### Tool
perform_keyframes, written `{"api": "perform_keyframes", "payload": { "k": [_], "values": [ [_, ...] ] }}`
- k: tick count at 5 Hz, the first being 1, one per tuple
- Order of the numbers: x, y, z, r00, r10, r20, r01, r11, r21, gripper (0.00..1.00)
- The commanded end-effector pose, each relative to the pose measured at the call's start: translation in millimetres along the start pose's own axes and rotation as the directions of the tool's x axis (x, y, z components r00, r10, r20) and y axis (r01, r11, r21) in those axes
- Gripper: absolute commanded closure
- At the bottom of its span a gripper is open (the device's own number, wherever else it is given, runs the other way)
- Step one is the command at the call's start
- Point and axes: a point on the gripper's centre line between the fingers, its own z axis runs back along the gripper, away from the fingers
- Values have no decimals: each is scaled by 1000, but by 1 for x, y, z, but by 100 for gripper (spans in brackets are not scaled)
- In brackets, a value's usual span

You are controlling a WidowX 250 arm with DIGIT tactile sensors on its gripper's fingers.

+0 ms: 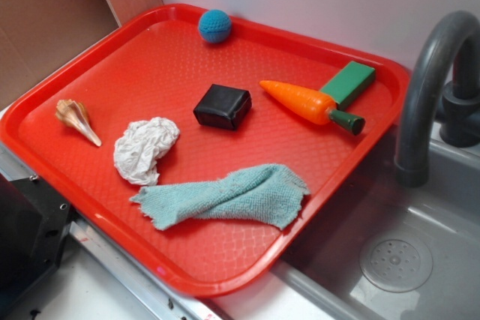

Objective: Grab the shell.

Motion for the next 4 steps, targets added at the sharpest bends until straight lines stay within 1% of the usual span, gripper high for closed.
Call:
{"api": "perform_keyframes", "payload": {
  "k": [1, 2, 3, 4],
  "values": [
    [0, 0, 0, 1000, 0, 0, 0, 1000, 0, 0],
    [8, 13, -19, 1000, -26, -9, 27, 998, 50, 0],
    [18, 27, -40, 999, -13, -41, 18, 992, 127, 0],
    [32, 46, -64, 990, -126, -67, 136, 975, 174, 0]
  ]
}}
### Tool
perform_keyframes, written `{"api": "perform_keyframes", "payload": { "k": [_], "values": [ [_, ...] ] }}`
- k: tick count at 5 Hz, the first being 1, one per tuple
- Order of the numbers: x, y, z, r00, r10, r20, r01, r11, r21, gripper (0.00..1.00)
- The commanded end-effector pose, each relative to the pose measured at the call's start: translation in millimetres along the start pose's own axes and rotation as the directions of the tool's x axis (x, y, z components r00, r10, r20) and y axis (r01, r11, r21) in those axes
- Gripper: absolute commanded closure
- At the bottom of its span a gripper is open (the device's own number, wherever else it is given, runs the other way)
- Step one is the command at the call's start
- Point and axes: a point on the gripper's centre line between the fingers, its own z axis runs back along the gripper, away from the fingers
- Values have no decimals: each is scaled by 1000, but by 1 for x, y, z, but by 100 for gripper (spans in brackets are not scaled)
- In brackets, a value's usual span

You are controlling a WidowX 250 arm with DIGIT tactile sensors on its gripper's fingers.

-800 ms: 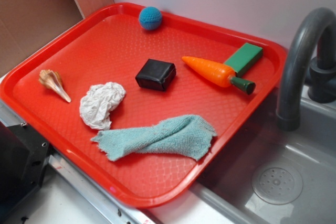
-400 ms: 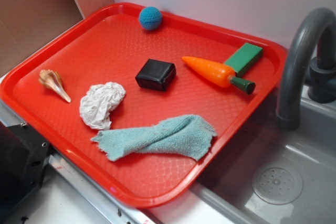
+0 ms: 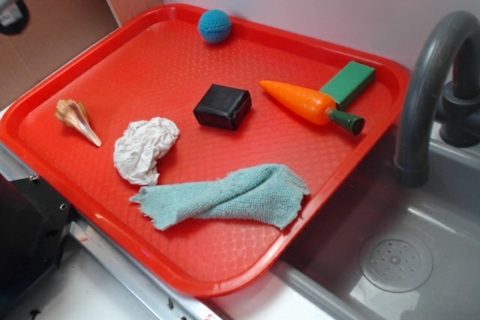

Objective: Grab the shell.

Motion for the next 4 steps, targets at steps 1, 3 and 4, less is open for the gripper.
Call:
{"api": "perform_keyframes", "payload": {
  "k": [1, 3, 4],
  "values": [
    [24, 22, -32, 938, -344, 35, 344, 939, -9, 0],
    [18, 44, -60, 745, -661, 85, 667, 735, -124, 0],
    [18, 49, -72, 650, -758, 52, 760, 646, -75, 0]
  ]
}}
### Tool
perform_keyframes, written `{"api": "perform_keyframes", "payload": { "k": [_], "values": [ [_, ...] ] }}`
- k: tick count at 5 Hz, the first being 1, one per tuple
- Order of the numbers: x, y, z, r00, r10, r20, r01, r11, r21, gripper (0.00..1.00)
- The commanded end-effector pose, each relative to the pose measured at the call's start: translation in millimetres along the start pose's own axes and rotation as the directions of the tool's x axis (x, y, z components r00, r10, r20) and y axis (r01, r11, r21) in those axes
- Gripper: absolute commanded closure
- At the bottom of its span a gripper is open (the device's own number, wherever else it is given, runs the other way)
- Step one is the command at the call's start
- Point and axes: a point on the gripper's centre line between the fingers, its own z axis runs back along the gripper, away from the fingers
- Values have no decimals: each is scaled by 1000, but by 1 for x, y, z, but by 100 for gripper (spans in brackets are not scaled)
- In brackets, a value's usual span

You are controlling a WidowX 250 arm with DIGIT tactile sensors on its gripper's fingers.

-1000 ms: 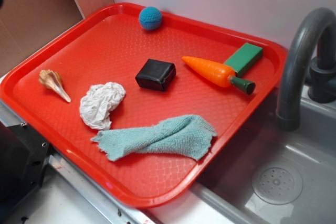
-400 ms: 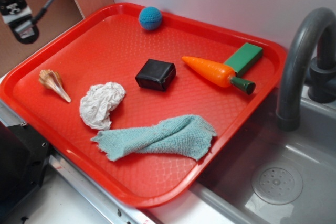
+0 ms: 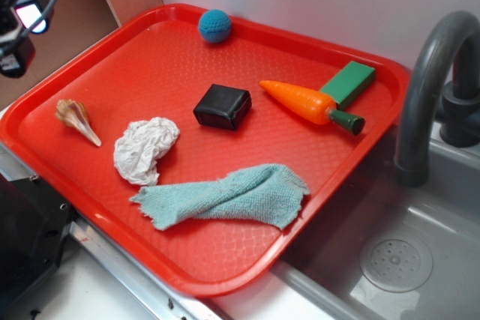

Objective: Grab the shell.

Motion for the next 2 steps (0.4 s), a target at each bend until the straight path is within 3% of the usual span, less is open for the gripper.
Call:
{"api": "perform_keyframes", "payload": {
  "k": [1, 2],
  "values": [
    [-4, 6, -24, 987, -142, -78, 152, 977, 150, 0],
    [-9, 6, -39, 979, -181, -99, 201, 941, 271, 0]
  ]
}}
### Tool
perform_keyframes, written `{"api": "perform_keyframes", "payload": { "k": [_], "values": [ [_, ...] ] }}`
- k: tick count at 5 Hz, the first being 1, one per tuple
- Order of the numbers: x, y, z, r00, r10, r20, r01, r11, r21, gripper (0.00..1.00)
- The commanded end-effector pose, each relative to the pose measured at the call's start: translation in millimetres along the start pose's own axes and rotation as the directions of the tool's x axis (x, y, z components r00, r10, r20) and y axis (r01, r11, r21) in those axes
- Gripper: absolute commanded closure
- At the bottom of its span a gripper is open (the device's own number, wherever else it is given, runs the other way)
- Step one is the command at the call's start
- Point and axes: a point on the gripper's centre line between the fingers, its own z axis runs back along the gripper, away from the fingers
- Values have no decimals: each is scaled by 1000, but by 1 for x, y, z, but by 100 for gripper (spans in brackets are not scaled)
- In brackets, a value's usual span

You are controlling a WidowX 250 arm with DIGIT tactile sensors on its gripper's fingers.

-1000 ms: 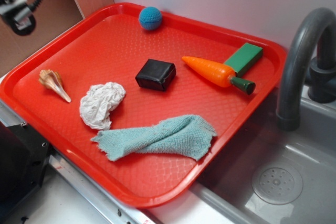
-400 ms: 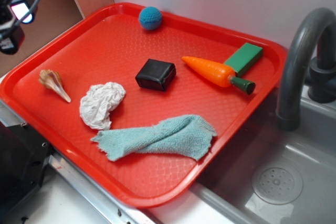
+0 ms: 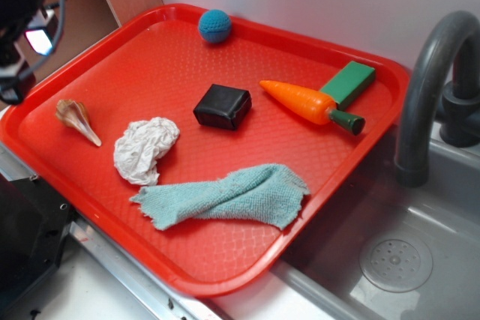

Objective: Grab the shell.

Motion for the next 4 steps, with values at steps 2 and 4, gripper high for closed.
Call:
{"api": "perform_keyframes", "payload": {
  "k": [2, 4],
  "values": [
    [6, 19, -39, 995, -13, -98, 36, 971, 236, 0],
    [4, 26, -56, 991, -53, -125, 70, 988, 139, 0]
  ]
}}
